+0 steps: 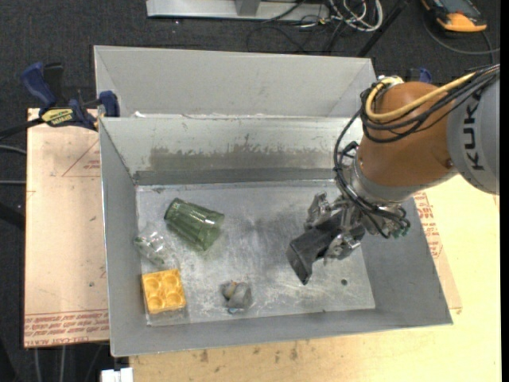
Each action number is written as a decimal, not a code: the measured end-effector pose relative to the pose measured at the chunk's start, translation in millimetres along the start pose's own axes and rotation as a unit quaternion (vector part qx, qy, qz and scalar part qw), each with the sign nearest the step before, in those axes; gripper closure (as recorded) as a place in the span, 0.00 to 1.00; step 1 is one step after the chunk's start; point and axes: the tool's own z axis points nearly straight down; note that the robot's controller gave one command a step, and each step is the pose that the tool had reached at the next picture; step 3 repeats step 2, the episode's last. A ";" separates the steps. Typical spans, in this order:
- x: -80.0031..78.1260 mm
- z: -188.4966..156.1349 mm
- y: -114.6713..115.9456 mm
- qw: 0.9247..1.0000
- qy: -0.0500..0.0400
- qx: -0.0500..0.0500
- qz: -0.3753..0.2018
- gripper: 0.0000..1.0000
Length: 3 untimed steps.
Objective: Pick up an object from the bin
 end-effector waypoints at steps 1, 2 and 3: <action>0.0 0.0 0.0 1.000 0.000 0.000 0.000 1.00; 3.5 -36.0 -2.9 1.000 0.002 -0.001 0.002 1.00; 3.5 -36.0 -2.9 1.000 0.002 -0.001 0.002 1.00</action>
Offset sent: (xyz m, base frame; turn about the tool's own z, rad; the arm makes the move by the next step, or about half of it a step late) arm -0.0006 -0.0079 0.0645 0.0036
